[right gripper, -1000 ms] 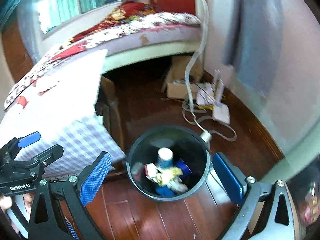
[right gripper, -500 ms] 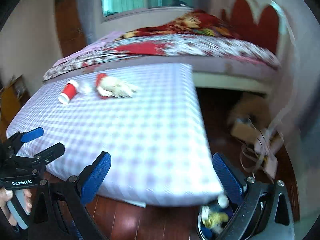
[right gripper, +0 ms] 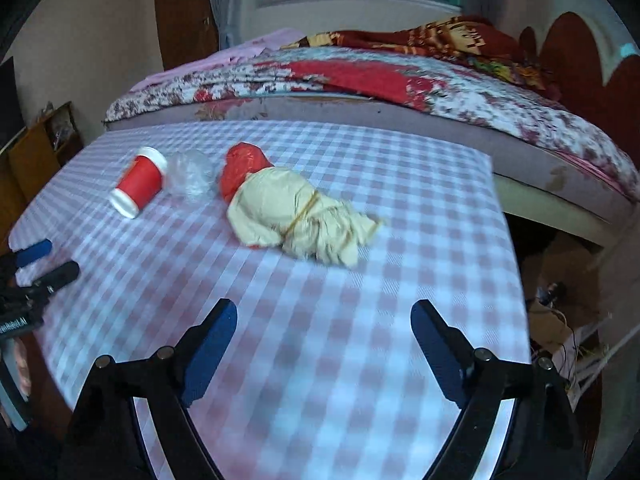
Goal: Collect trash
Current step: 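Grasp the red paper cup with the left tool while the right tool grasps the beige paper bundle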
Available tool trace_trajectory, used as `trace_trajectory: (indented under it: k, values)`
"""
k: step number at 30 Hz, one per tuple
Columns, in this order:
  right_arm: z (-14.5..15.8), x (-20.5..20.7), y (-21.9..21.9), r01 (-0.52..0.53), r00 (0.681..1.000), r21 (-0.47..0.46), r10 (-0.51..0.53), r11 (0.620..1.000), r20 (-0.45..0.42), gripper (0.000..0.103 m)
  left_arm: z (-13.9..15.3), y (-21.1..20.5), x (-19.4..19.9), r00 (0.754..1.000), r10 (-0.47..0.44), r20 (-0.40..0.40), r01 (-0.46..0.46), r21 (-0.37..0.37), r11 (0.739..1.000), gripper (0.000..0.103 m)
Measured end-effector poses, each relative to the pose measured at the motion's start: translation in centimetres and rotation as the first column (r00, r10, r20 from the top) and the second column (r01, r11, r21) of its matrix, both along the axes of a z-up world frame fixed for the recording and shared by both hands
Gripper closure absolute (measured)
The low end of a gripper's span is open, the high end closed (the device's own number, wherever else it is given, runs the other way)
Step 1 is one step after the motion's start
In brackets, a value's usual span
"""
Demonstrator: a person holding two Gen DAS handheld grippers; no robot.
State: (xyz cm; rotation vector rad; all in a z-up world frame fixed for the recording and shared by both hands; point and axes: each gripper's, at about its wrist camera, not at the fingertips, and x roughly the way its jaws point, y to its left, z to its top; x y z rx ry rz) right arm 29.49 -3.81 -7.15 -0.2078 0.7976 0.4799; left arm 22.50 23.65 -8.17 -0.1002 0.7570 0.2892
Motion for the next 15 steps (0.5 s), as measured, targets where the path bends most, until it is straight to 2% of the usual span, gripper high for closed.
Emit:
trace_trajectory:
  k: [4,6,7,11,14,15]
  values:
    - [-1.2,3.6,2.4,-0.027,1.000,-0.067,0.027,0.997,-0.007,0.016,-0.5,2.2,3.0,1.000,0.017,-0.007,-0.017,-0.004,1.000,0.008]
    - [-1.7,5.3,3.4,-0.036,0.999,-0.098,0.036,0.995,-0.010,0.023,-0.9,3.0,4.6,1.000,0.017,-0.017,-0.017,-0.010,1.000,0.008]
    - [-1.8,6.0,3.7,-0.041,0.999,-0.100,0.040,0.994,-0.017,0.034,-1.1,3.3,5.4,1.000,0.014,-0.021,-0.014,-0.013,1.000,0.009]
    - [-2.5,8.0,4.5,-0.044,0.998,-0.092,0.040,0.995,-0.043,0.042,-1.6,3.7,7.4,0.999,0.003,-0.046,-0.004,-0.029,1.000,0.016]
    - [-2.8,8.3,4.9,-0.049,0.998,-0.091,0.045,0.995,-0.045,0.046,-2.1,3.9,8.4,0.998,-0.003,-0.066,0.001,-0.028,1.000,0.027]
    - [-2.8,8.3,5.0,-0.050,0.998,-0.087,0.046,0.995,-0.045,0.046,-2.3,4.0,8.6,0.997,-0.013,-0.072,0.010,-0.037,0.999,0.041]
